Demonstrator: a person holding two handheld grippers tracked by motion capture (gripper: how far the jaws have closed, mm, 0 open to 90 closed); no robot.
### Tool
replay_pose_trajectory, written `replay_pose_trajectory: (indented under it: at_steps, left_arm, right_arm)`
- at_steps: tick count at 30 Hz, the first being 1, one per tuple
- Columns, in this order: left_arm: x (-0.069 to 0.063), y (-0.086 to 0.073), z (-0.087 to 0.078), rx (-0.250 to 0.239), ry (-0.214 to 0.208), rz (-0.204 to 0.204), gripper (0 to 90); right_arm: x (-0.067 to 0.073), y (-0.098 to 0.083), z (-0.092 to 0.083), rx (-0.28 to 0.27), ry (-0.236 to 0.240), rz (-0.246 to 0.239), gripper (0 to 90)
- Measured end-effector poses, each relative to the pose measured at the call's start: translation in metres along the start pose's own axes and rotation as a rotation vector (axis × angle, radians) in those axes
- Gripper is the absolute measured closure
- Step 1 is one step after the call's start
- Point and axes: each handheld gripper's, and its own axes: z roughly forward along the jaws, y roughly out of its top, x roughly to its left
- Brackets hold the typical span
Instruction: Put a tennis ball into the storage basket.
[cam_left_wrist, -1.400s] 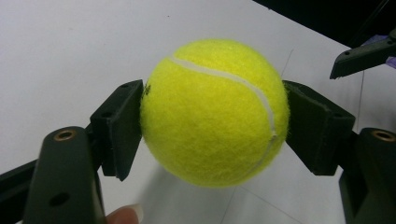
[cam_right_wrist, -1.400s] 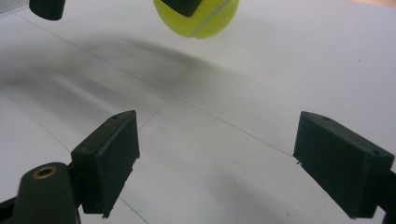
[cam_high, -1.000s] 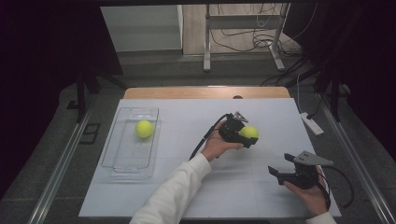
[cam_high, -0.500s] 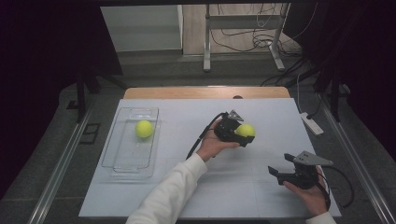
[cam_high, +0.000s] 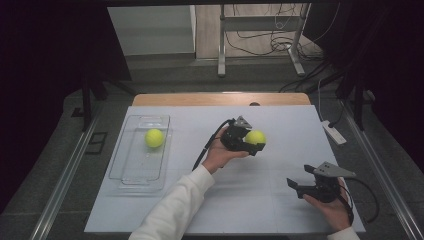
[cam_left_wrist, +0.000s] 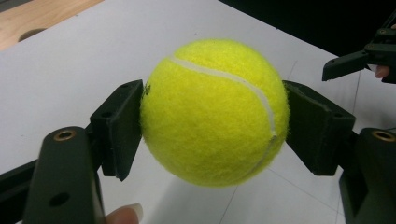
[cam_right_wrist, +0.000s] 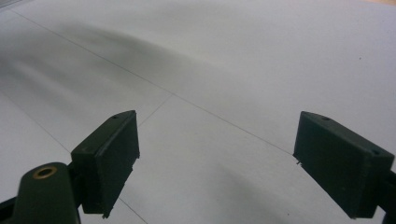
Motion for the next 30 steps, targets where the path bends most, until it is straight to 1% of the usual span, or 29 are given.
replay_pose_trajectory:
  at_steps: [4,10,13,20,30]
  left_arm:
    - [0.001,-0.002,-0.003,-0.008,0.004,-0.008,26.8]
    - [0.002,-0.004,-0.010,-0.015,0.011,-0.002,26.7]
    - [0.005,-0.006,-0.016,-0.020,0.021,0.002,26.7]
    - [0.010,-0.011,-0.026,-0.036,0.036,-0.015,26.7]
    - [0.011,-0.013,-0.033,-0.051,0.037,-0.018,26.7]
  right_arm:
    - [0.000,0.000,0.000,-0.002,-0.001,0.001,14.7]
    - [0.000,0.000,0.000,0.000,0.000,-0.001,14.7]
    - [0.000,0.000,0.000,0.002,-0.002,0.001,14.7]
    - [0.000,0.000,0.000,0.002,-0.003,-0.004,14.7]
    - [0.000,0.000,0.001,0.002,-0.001,-0.003,14.7]
